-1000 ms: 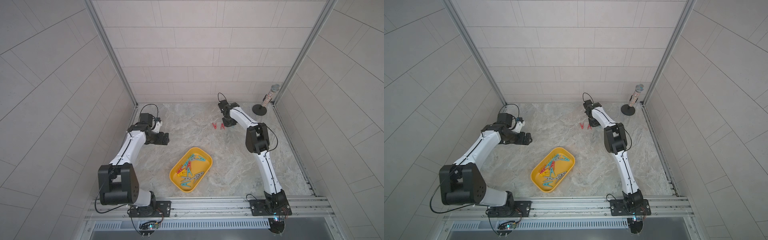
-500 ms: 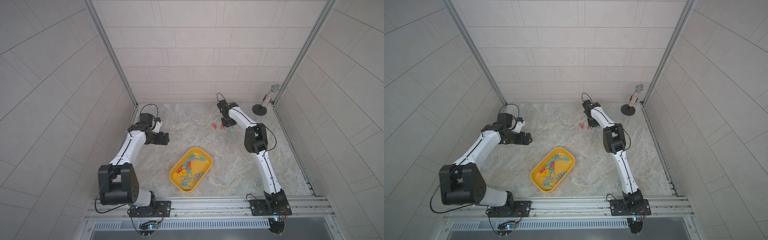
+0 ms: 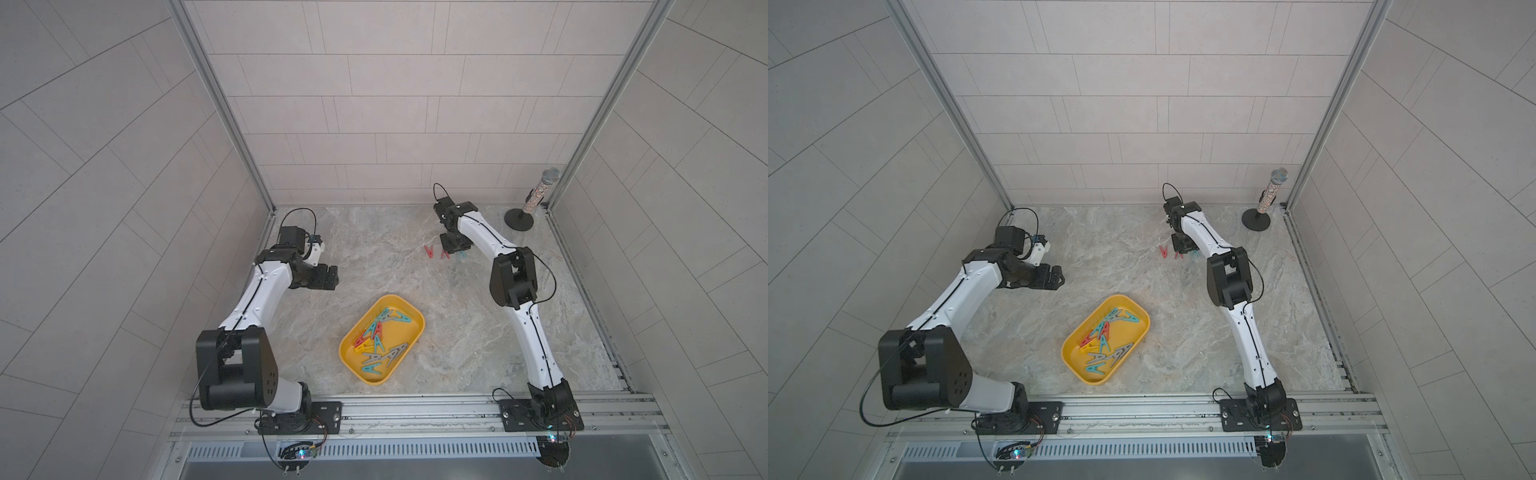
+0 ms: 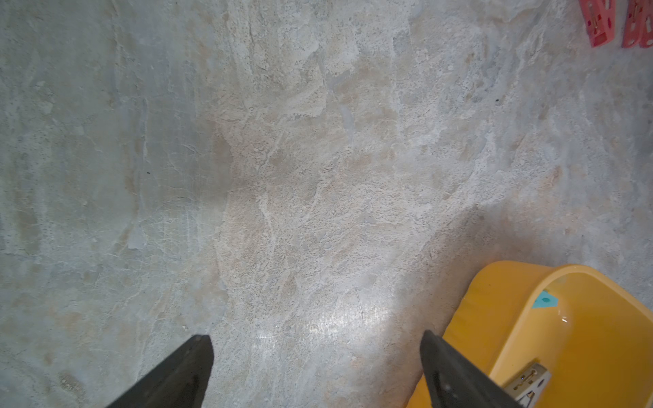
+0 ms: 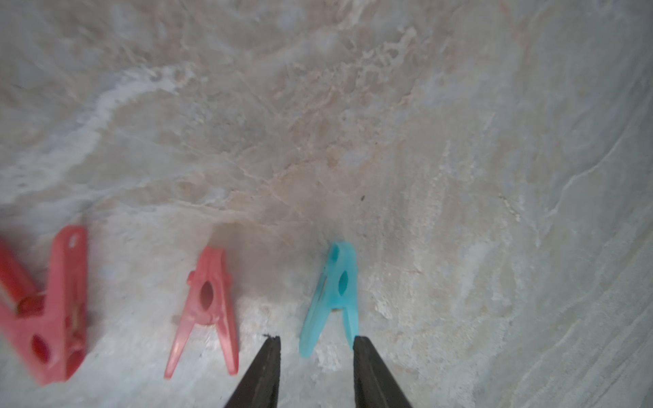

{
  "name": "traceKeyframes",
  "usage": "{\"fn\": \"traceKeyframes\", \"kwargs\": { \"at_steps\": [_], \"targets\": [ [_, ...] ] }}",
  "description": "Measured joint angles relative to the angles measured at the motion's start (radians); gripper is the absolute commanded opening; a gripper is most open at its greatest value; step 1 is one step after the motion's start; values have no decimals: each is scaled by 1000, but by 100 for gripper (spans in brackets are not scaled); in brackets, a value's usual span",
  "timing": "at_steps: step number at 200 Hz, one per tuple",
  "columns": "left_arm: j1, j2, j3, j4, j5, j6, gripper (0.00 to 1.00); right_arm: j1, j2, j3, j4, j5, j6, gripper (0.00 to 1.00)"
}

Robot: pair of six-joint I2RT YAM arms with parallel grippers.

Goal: Take the clothespins out of the storage box
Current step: Place the clothespin at the center of the board, then pick up the clothespin from the storage box.

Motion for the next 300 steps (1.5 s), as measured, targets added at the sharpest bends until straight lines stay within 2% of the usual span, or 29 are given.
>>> {"fn": "traceKeyframes", "kwargs": {
  "at_steps": [31,62,100,130,165,192,253,300],
  "targets": [
    [0,0,0,0,0,0,100,26,-181,-113,21,-34,-1,38],
    [0,0,0,0,0,0,100,99,-429,-349,103,-113,-8,36],
    [0,0,0,0,-5,0,100,279,-652,-624,212,-183,-18,35],
    [2,0,0,3,-18,0,100,455,-748,-806,322,-237,-16,35],
    [2,0,0,8,-29,0,99,637,-764,-958,479,-282,7,35],
    [2,0,0,8,-33,-1,99,712,-723,-1000,563,-299,37,35],
    [2,0,0,8,-32,-1,99,758,-567,-1001,647,-334,64,35],
    [2,0,0,8,-31,-7,99,760,-528,-988,636,-338,68,34]
  ]
}}
